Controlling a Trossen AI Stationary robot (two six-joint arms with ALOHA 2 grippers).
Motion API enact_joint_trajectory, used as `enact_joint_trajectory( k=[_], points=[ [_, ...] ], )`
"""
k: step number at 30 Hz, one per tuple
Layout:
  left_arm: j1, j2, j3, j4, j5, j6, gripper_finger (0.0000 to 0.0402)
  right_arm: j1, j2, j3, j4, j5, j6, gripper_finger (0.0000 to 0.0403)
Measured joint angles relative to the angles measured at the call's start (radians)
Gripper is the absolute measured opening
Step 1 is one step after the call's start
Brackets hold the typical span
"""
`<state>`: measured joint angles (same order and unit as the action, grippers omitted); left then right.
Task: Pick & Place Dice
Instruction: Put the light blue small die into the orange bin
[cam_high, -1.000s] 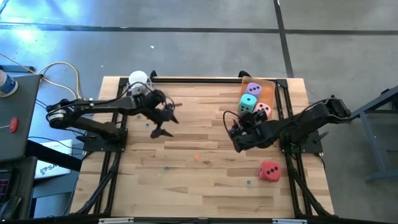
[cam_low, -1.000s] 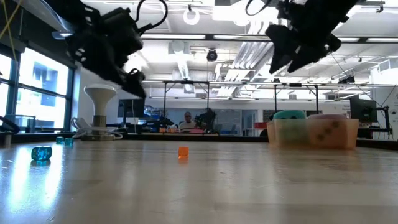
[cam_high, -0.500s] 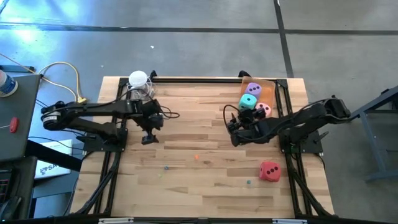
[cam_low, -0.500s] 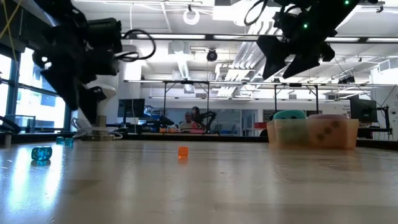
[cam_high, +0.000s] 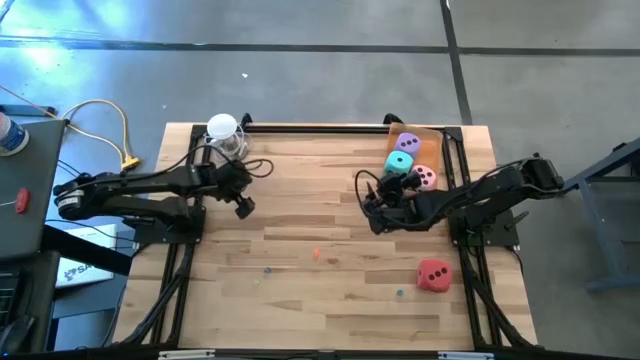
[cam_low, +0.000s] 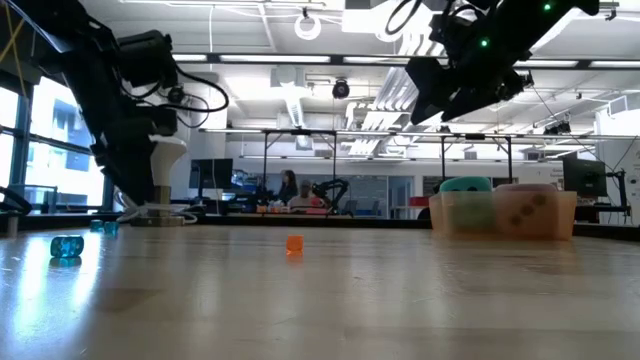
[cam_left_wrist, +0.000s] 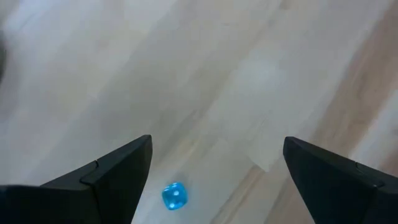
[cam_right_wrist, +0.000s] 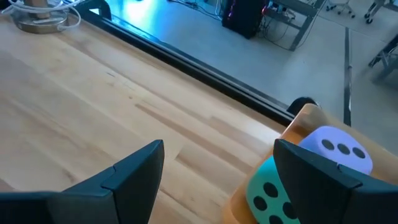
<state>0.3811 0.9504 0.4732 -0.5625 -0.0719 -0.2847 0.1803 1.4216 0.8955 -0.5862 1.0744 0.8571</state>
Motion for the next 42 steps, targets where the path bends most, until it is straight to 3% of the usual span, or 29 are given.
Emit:
enact_joint_trajectory(
  k=[16, 22, 42],
  points=[
    [0.048, 0.005, 0.005, -0.107, -0.005, -0.083, 0.0353, 0.001, 0.0, 0.0, 0.032, -0.003, -0.025, 0.0294],
    [0.07, 0.022, 0.005, -0.158, 0.104, -0.167, 0.0353, 0.001, 0.0, 0.0, 0.039, -0.003, -0.024, 0.0294],
    [0.172, 0.242, 0.009, -0.122, 0.096, -0.208, 0.0353, 0.001, 0.001, 0.0, 0.045, -0.034, -0.025, 0.0294]
  ],
)
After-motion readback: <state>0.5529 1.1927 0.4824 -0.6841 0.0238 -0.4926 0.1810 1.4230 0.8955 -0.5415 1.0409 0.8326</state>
